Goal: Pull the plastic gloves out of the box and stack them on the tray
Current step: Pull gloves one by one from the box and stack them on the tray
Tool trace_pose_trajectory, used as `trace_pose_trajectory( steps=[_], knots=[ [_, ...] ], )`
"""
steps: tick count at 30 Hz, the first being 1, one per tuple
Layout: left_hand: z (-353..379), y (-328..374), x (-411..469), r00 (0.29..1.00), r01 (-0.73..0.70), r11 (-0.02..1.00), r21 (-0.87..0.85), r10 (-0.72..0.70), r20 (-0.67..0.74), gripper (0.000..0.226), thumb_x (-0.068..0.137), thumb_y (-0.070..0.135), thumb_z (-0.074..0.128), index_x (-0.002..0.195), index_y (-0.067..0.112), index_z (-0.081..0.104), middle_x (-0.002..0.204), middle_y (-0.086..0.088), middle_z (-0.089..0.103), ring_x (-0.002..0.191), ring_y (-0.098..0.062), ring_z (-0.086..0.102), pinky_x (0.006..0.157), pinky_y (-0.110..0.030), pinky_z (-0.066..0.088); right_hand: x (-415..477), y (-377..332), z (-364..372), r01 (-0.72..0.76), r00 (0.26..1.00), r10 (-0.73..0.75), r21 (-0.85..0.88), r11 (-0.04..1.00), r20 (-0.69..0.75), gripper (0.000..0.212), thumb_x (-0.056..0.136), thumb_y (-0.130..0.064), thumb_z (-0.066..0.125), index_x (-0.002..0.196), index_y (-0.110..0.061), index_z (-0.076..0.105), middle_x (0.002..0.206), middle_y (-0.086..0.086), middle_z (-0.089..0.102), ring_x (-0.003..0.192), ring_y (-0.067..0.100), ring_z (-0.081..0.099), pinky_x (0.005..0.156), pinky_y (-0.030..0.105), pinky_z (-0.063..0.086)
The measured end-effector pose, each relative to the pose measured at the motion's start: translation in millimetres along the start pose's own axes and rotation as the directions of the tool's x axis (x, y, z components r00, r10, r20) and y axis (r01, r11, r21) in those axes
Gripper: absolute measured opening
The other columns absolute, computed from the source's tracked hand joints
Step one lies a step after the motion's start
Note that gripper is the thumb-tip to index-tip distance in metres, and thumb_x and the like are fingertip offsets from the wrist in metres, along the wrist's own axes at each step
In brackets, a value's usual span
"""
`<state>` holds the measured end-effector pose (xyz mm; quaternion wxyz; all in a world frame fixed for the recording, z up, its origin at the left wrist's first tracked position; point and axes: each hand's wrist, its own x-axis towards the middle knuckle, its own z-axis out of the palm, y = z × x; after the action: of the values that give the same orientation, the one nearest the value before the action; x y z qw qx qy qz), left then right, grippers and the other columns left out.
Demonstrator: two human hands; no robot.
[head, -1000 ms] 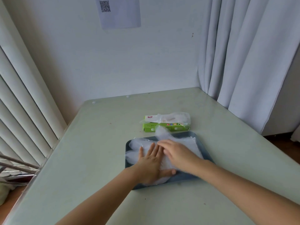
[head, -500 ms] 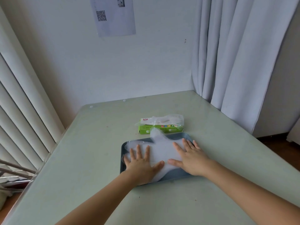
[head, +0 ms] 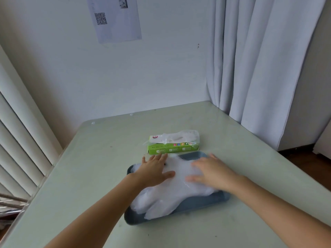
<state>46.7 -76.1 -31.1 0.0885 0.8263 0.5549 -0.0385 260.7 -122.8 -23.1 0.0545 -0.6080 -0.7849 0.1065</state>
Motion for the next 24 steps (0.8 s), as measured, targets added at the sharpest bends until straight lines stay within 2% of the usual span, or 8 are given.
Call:
trace_pose_trajectory(
  steps=[2,4,7,9,12,15,18,24],
  knots=[
    [-2,0,2,0.998,0.005,0.999,-0.037,-0.007,-0.06,0.076,0.094,0.059,0.04,0.152,0.018,0.015,0.157,-0.001,0.024,0.144,-0.021,0.021,0.118,-0.048,0.009,18,12,-13,-0.062,0.972,0.13,0.323,0.944,-0.194,0.041,0.083,-0.056,0.062,0.096,-0.018,0.068,0.096,0.001,0.069,0.092,0.018,0.062,0.088,0.034,0.047],
    [-7,0,7,0.976,-0.021,0.996,-0.085,0.002,-0.219,0.067,0.095,0.054,0.042,0.148,0.017,0.027,0.149,-0.002,0.039,0.137,-0.022,0.035,0.114,-0.038,0.023,46,32,-24,-0.152,0.915,0.314,0.502,0.851,-0.255,0.034,0.082,-0.045,0.069,0.086,-0.011,0.07,0.088,0.005,0.07,0.084,0.022,0.064,0.076,0.031,0.049],
    [-20,-3,19,0.872,-0.094,0.977,-0.192,-0.012,-0.489,0.049,0.096,0.04,0.049,0.137,0.015,0.046,0.138,-0.003,0.049,0.127,-0.02,0.046,0.103,-0.027,0.033,89,57,-30,-0.285,0.873,0.473,0.666,0.689,-0.115,0.048,0.077,-0.043,0.075,0.06,-0.007,0.049,0.063,0.01,0.052,0.06,0.027,0.048,0.061,0.03,0.029],
    [-28,-8,29,0.841,-0.098,0.965,-0.244,-0.051,-0.539,0.047,0.094,0.035,0.054,0.136,0.014,0.047,0.136,-0.003,0.048,0.125,-0.02,0.045,0.101,-0.025,0.032,113,64,-26,-0.312,0.856,0.518,0.806,0.503,0.008,0.04,0.071,-0.041,0.081,0.072,-0.014,0.052,0.071,0.007,0.046,0.067,0.02,0.046,0.066,0.029,0.037],
    [-34,-17,44,0.87,-0.033,0.936,-0.35,-0.145,-0.471,0.057,0.09,0.036,0.061,0.139,0.014,0.043,0.139,-0.004,0.045,0.126,-0.02,0.044,0.103,-0.026,0.032,134,66,-13,-0.28,0.822,0.57,0.883,0.378,0.017,0.029,0.067,-0.021,0.086,0.076,-0.008,0.062,0.082,0.008,0.06,0.081,0.022,0.056,0.075,0.03,0.044],
    [-32,-26,54,0.912,0.038,0.889,-0.457,-0.218,-0.347,0.065,0.086,0.038,0.067,0.14,0.013,0.04,0.137,-0.005,0.049,0.124,-0.021,0.047,0.098,-0.025,0.035,137,55,-11,-0.17,0.807,0.583,0.909,0.381,-0.093,0.022,0.066,-0.002,0.083,0.064,-0.013,0.063,0.069,0.003,0.063,0.075,0.019,0.057,0.067,0.024,0.044],
    [-28,-32,57,0.921,0.054,0.851,-0.522,-0.244,-0.303,0.067,0.084,0.035,0.069,0.14,0.013,0.039,0.137,-0.005,0.05,0.124,-0.02,0.048,0.093,-0.021,0.034,135,45,-18,-0.026,0.826,0.536,0.938,0.344,-0.174,0.018,0.078,-0.001,0.074,0.07,-0.012,0.062,0.069,0.001,0.063,0.066,0.013,0.056,0.059,0.017,0.043],
    [-31,-35,57,0.932,0.06,0.787,-0.614,-0.264,-0.247,0.078,0.079,0.035,0.075,0.142,0.012,0.035,0.138,-0.006,0.049,0.122,-0.022,0.05,0.099,-0.031,0.042,122,11,-62,0.197,0.921,0.338,0.98,0.023,-0.194,0.022,0.091,0.009,0.053,0.08,-0.009,0.047,0.078,0.014,0.067,0.065,0.016,0.064,0.062,0.021,0.054]
  ],
)
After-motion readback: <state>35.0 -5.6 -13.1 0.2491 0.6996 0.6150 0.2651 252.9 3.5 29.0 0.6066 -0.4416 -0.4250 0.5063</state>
